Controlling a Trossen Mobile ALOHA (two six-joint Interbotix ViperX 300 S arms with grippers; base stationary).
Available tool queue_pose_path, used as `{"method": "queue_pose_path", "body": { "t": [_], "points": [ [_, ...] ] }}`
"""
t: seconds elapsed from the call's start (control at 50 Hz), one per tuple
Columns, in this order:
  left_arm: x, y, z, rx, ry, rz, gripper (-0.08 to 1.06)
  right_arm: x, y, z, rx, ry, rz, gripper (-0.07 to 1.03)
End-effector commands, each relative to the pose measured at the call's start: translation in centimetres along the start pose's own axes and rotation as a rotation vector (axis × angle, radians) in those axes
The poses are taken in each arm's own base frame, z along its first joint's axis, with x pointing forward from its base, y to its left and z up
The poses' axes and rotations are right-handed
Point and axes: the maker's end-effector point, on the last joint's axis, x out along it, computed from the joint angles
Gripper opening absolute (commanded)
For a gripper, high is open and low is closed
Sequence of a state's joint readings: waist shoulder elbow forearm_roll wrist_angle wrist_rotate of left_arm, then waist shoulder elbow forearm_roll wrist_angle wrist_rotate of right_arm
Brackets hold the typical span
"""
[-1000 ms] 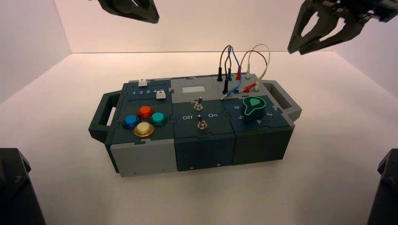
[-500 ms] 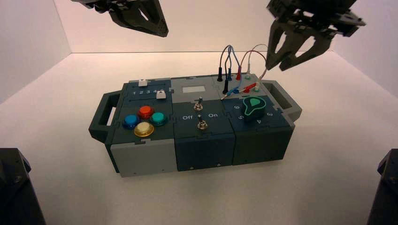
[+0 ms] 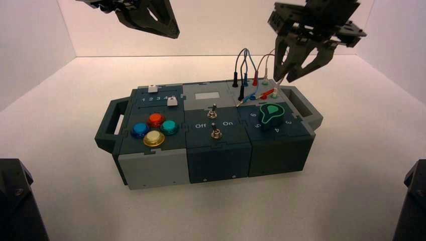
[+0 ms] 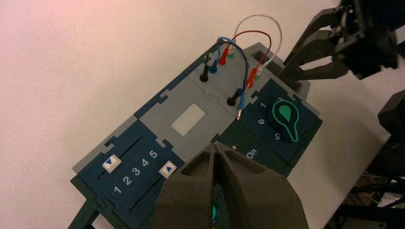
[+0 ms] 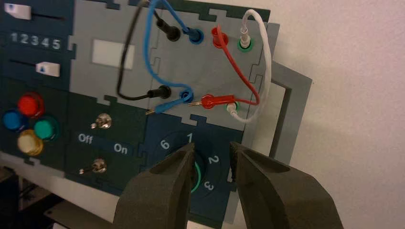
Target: Pull the white wire.
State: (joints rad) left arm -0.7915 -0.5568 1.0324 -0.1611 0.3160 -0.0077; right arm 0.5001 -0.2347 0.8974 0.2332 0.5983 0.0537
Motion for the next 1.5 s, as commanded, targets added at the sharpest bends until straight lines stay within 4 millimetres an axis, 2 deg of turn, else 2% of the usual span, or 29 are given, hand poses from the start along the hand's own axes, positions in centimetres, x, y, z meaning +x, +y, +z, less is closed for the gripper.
{"method": "queue_pose_path", "body": {
  "t": [0.02,0.16,0.42,0.86,0.92,1.06,1.28,1.42,1.46,1.5],
  "points": [
    [-0.2,-0.2,0.7,0.001,-0.025,-0.006,-0.03,-0.1,0.4,1.2,-0.005,-0.031,0.007,0.40],
    [-0.2,-0.2,0.4,-0.001,-0.019,-0.005,-0.03,0.4,0.3,1.3,-0.001,-0.033,0.005,0.40],
    [-0.2,-0.2,0.3,-0.001,-0.019,-0.005,-0.03,1.0,0.2,1.4,0.000,-0.021,-0.001,0.28],
    [-0.2,-0.2,0.5,-0.001,-0.030,-0.005,-0.03,1.9,0.2,1.7,0.003,-0.001,-0.007,0.27],
    [-0.2,-0.2,0.5,0.001,-0.031,-0.005,-0.03,2.0,0.1,1.7,0.004,0.000,-0.008,0.25],
    [-0.3,-0.2,0.6,0.001,-0.034,-0.006,-0.03,2.3,0.0,1.6,0.004,0.001,-0.011,0.09],
    [-0.3,-0.2,0.7,0.002,-0.037,-0.006,-0.03,3.0,-0.1,1.4,0.010,0.019,-0.017,0.03],
    [-0.4,-0.2,0.7,0.003,-0.042,-0.007,-0.03,2.9,-0.2,1.1,0.008,0.037,-0.020,0.06],
    [-0.5,-0.2,0.8,0.003,-0.043,-0.007,-0.03,2.9,-0.2,1.0,0.007,0.043,-0.019,0.14],
    [-0.5,-0.2,0.8,0.001,-0.047,-0.008,-0.03,2.8,-0.2,0.9,0.008,0.047,-0.019,0.28]
  ]
}}
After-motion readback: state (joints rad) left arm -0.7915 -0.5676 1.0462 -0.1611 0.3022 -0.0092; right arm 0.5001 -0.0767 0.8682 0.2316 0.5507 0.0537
